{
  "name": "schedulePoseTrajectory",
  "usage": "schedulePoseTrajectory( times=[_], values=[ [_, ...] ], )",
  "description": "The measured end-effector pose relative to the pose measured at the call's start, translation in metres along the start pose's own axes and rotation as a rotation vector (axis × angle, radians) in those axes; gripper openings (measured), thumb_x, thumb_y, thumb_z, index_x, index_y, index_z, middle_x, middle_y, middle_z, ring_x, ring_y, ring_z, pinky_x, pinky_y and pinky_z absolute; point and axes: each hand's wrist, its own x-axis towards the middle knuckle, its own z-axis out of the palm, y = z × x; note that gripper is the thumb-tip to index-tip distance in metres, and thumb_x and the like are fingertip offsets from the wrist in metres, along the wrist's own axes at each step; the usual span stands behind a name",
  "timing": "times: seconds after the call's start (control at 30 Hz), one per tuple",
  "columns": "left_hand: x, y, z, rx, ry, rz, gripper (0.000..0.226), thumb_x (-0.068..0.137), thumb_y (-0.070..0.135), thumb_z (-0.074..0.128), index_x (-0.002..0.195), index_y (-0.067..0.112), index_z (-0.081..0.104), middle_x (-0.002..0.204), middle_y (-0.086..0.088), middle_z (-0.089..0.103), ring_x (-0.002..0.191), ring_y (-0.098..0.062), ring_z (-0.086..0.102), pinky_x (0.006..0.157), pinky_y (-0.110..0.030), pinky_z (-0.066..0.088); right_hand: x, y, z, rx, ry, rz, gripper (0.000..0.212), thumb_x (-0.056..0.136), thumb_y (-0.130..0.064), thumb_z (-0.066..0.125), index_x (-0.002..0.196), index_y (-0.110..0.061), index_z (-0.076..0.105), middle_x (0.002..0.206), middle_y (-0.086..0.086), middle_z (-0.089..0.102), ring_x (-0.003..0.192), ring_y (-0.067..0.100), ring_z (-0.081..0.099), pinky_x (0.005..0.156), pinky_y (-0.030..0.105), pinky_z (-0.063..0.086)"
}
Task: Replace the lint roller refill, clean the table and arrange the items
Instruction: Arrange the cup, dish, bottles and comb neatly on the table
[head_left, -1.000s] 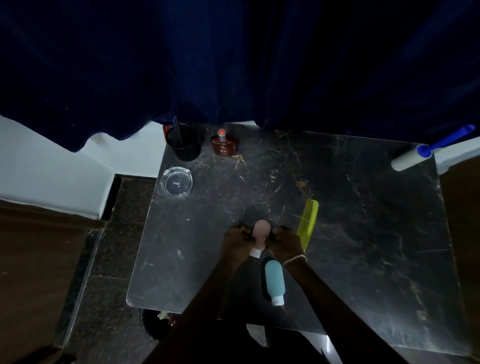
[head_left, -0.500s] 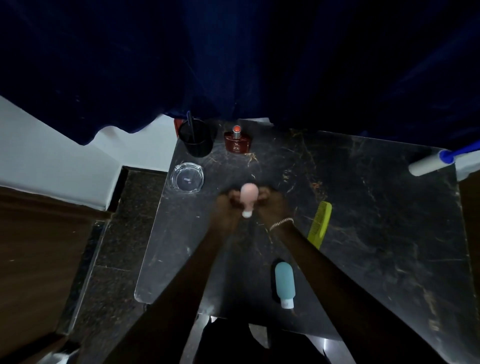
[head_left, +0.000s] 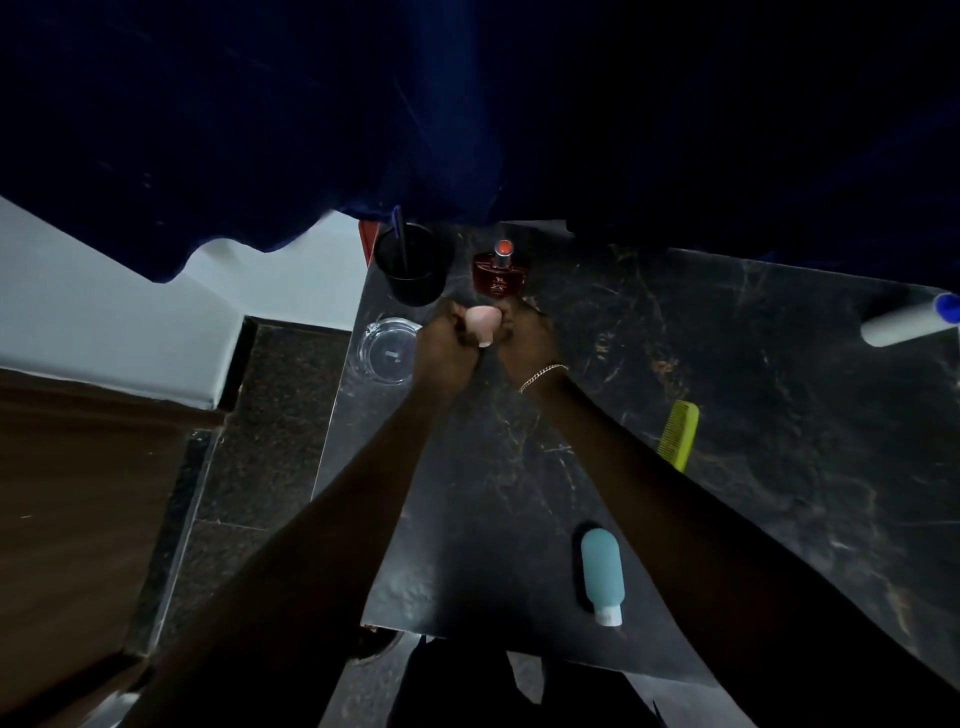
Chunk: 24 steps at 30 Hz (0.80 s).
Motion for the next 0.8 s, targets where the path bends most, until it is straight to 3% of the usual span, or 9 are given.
schedulePoseTrajectory(
  times=[0.27, 0.4, 0.57, 0.67, 0.73, 0.8],
  values=[
    [0.002, -0.007, 0.003, 0.018, -0.012, 0.044, 0.028, 0.086, 0.002, 0.064, 0.112, 0.003, 0.059, 0.099, -0.017, 0.073, 0.093, -0.038, 0.069, 0.068, -0.014, 0.028, -0.003, 0.004, 0.002, 0.009, -0.02, 0.004, 0.029, 0.081, -0.006, 0.051, 0.105, -0.006, 0.066, 0.106, 0.014, 0.071, 0.103, 0.032, 0.064, 0.086, 0.025, 0.042],
    [0.002, -0.008, 0.003, 0.037, -0.026, 0.059, 0.028, 0.086, 0.001, 0.062, 0.114, 0.002, 0.059, 0.1, -0.02, 0.074, 0.094, -0.04, 0.068, 0.068, -0.016, 0.027, -0.004, 0.004, 0.002, 0.0, -0.022, -0.001, 0.031, 0.081, -0.005, 0.052, 0.108, -0.009, 0.065, 0.108, 0.012, 0.071, 0.104, 0.033, 0.065, 0.089, 0.031, 0.048],
    [0.003, -0.012, 0.0, -0.006, -0.05, 0.075, 0.03, 0.084, -0.001, 0.064, 0.114, 0.003, 0.061, 0.103, -0.016, 0.075, 0.095, -0.035, 0.07, 0.066, -0.015, 0.032, -0.006, 0.006, 0.0, 0.026, -0.01, -0.001, 0.035, 0.081, 0.003, 0.051, 0.113, -0.004, 0.066, 0.111, 0.016, 0.07, 0.105, 0.034, 0.064, 0.086, 0.024, 0.044],
    [0.001, -0.013, -0.003, -0.054, -0.089, 0.065, 0.032, 0.082, -0.004, 0.065, 0.113, 0.003, 0.061, 0.106, -0.016, 0.075, 0.099, -0.034, 0.071, 0.082, -0.036, 0.054, -0.008, 0.01, -0.003, 0.042, -0.021, -0.006, 0.034, 0.079, 0.006, 0.053, 0.11, -0.003, 0.065, 0.109, 0.016, 0.069, 0.105, 0.033, 0.063, 0.084, 0.022, 0.042],
    [-0.003, -0.014, -0.004, -0.111, -0.098, 0.047, 0.032, 0.084, -0.006, 0.063, 0.116, -0.001, 0.06, 0.11, -0.019, 0.074, 0.104, -0.036, 0.07, 0.091, -0.051, 0.056, -0.013, 0.015, -0.006, 0.064, -0.016, 0.009, 0.03, 0.082, 0.002, 0.059, 0.111, -0.005, 0.063, 0.108, 0.01, 0.07, 0.105, 0.027, 0.064, 0.089, 0.024, 0.047],
    [-0.012, -0.015, -0.005, -0.11, -0.066, 0.024, 0.035, 0.086, -0.001, 0.065, 0.12, 0.002, 0.059, 0.112, -0.015, 0.074, 0.106, -0.032, 0.07, 0.093, -0.049, 0.056, -0.02, 0.021, -0.009, 0.097, 0.002, 0.04, 0.031, 0.084, -0.002, 0.065, 0.114, -0.007, 0.062, 0.11, 0.007, 0.069, 0.098, 0.019, 0.066, 0.087, 0.016, 0.048]
  ],
)
